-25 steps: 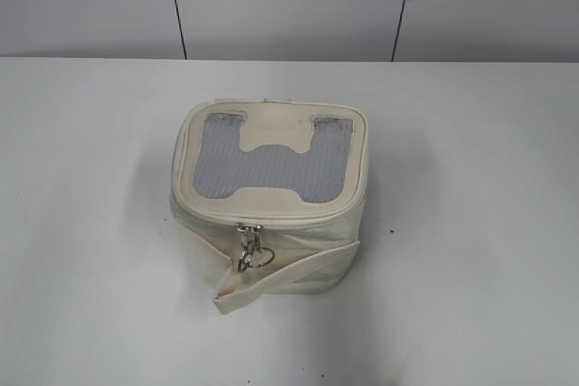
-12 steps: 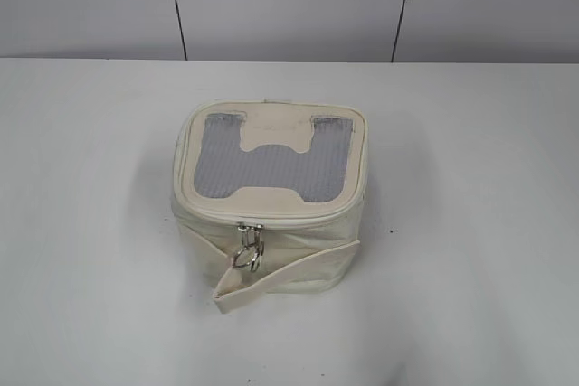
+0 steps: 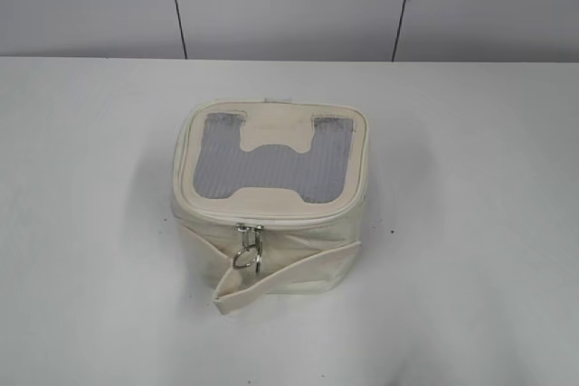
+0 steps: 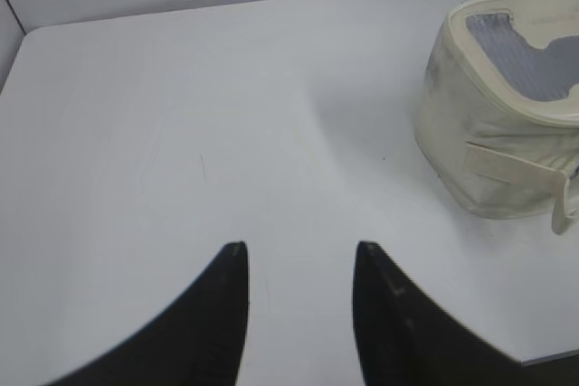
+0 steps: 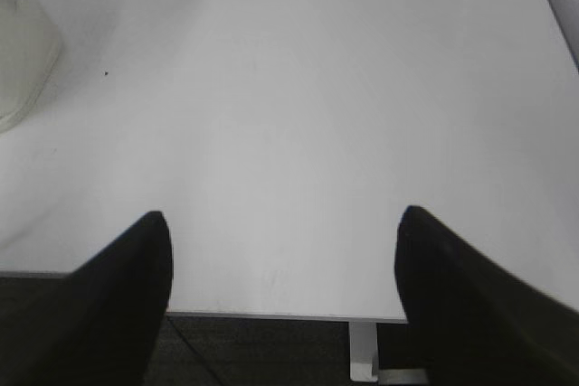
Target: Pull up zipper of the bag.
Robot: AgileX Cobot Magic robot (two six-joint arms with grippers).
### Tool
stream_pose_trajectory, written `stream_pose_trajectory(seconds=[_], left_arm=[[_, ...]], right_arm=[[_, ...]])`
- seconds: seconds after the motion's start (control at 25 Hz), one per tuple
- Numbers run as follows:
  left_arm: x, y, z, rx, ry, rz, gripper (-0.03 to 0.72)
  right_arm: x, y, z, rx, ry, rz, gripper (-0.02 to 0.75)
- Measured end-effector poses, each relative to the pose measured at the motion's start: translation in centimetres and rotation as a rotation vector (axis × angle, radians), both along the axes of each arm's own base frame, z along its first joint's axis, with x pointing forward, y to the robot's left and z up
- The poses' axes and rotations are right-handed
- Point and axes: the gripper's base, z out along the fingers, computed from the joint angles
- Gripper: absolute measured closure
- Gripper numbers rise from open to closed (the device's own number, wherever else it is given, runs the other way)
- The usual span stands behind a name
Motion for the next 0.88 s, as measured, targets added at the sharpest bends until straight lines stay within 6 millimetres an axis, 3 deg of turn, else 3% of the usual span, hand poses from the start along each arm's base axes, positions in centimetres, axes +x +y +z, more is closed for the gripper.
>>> stream_pose_trajectory(seconds=[0.24,0.88], left_arm=[[0.0,0.0,0.1,0.001,-0.009,-0.001,0.384],[0.0,0.0,0.1,-0.001,-0.009,-0.003,0.392]], right_arm=[[1.2,0.2,-0.5,0.001,-0.074,0.009,0.143],[1.3,0.2,-0.4,0.01,-0.087,0.014,0.143]])
